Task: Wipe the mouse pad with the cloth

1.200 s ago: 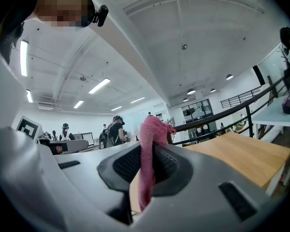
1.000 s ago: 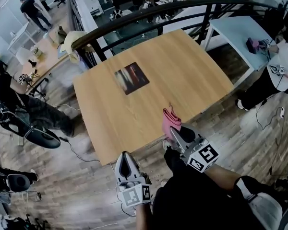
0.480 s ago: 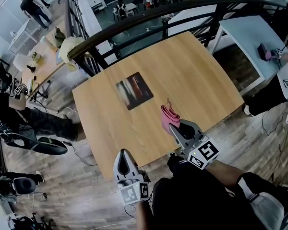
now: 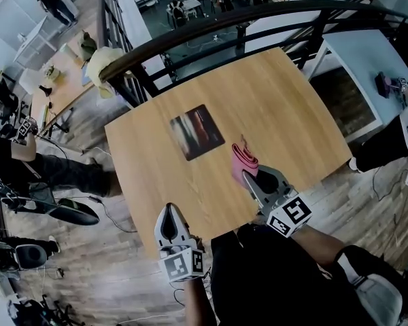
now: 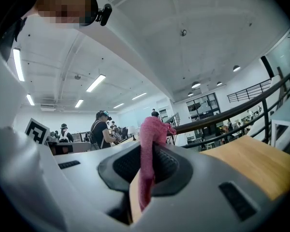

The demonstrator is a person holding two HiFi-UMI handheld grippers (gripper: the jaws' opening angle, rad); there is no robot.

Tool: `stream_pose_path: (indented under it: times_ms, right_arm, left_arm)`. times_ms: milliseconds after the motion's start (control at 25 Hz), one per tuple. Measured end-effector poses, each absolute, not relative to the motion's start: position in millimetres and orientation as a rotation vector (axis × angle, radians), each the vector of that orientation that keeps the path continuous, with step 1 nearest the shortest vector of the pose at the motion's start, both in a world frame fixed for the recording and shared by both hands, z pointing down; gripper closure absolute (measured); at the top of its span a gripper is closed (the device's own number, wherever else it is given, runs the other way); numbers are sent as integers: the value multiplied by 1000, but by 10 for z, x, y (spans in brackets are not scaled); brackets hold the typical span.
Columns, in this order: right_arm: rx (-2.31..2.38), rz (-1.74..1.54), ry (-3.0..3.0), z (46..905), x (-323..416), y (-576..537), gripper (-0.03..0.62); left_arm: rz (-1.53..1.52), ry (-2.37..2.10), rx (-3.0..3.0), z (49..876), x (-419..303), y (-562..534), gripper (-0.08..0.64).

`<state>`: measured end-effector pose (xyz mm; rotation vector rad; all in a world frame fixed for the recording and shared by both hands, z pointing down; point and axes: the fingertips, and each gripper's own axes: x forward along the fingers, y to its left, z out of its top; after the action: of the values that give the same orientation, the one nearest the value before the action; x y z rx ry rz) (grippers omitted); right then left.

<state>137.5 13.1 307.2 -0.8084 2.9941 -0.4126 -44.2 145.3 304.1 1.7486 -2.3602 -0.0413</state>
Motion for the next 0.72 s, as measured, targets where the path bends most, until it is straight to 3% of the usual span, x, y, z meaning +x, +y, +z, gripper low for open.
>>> stream_pose_path:
  times_ms: [720]
  right_arm:
    - [-949,-428,3022,3430,508,-771,535]
  left_arm:
    - [239,-2098,1885,3938,-1558,24,537]
